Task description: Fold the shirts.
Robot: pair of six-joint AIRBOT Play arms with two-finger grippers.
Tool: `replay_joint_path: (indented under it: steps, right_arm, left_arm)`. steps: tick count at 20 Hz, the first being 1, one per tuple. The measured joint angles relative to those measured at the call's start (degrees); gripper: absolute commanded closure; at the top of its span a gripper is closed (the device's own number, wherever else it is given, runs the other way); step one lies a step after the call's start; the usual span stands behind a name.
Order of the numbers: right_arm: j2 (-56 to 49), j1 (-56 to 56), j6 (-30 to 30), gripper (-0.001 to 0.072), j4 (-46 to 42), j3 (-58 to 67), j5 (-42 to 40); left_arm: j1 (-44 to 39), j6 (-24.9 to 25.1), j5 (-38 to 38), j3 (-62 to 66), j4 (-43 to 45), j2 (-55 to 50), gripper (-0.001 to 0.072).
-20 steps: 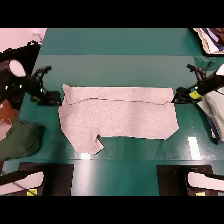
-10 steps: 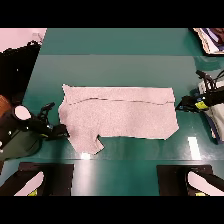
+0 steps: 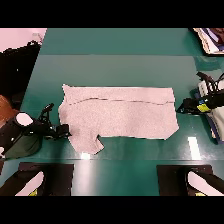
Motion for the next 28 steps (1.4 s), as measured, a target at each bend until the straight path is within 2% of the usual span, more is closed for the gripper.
replay_joint_path:
  steps: [1, 3, 4, 5, 6, 7, 8, 9, 14, 15, 16, 17, 18, 22, 28]
  right_arm:
    - [0.07, -0.22, 0.0, 0.0445, -0.04, -0.22, 0.31]
    - [0.11, -1.33, 0.0, 0.0445, -0.13, -1.66, 1.03]
    - [0.11, -2.29, 0.0, 0.0391, -0.22, -2.95, 1.36]
    - [0.11, -3.48, 0.0, 0.0229, -0.24, -4.61, 1.64]
    - [0.11, -4.92, 0.0, 0.0186, -0.31, -6.73, 1.77]
    - [0.13, -6.32, 0.0, 0.0189, -0.28, -8.96, 1.88]
    - [0.13, -7.74, 0.02, 0.022, -0.26, -11.47, 1.92]
    - [0.13, -8.81, 0.02, 0.0281, 0.0, -13.99, 1.75]
    - [0.15, -9.53, 0.04, 0.029, 4.35, -23.56, -4.24]
    - [0.15, -8.79, 0.02, 0.0401, 5.46, -24.52, -5.79]
    - [0.17, -7.78, 0.02, 0.0553, 6.25, -25.29, -7.37]
    - [0.17, -6.6, 0.04, 0.0642, 6.8, -25.81, -8.92]
    - [0.17, -5.49, 0.04, 0.07, 7.32, -26.18, -10.08]
    - [0.74, -2.4, 0.04, 0.07, 7.32, -26.91, -11.54]
    - [12.79, -1.36, 0.11, 0.0701, -3.82, -27.12, -1.49]
  left_arm:
    - [0.0, 0.48, 0.22, -0.11, -0.31, 0.02, 0.0681]
    - [-0.02, 1.31, 0.2, 0.0, -0.76, 0.07, 0.0682]
    - [-0.02, 1.79, -0.13, 0.24, -0.9, 0.09, 0.0683]
    - [-0.02, 2.27, -0.63, 0.57, -1.09, 0.07, 0.0683]
    - [-0.02, 2.71, -1.25, 1.07, -1.14, 0.09, 0.0683]
    - [-0.02, 3.02, -1.68, 1.66, -1.2, 0.09, 0.0683]
    - [-0.02, 3.23, -1.97, 2.27, -1.22, 0.09, 0.0683]
    - [-0.02, 3.43, -2.19, 2.93, -1.33, 0.09, 0.0683]
    - [-0.02, 3.85, -2.64, 4.96, -1.46, 0.09, 0.0682]
    - [-0.02, 3.87, -2.8, 5.14, -1.46, 0.09, 0.0682]
    - [-0.02, 3.91, -2.84, 5.25, -1.49, 0.09, 0.0682]
    - [-0.02, 3.96, -2.84, 5.31, -1.49, 0.09, 0.0682]
    - [-0.02, 4.0, -2.86, 5.38, -1.46, 0.09, 0.0683]
    - [-0.02, 4.31, -5.11, 5.86, -0.83, 0.31, 0.0685]
    - [-0.02, 0.46, -14.91, 4.74, 2.91, 12.04, 0.0684]
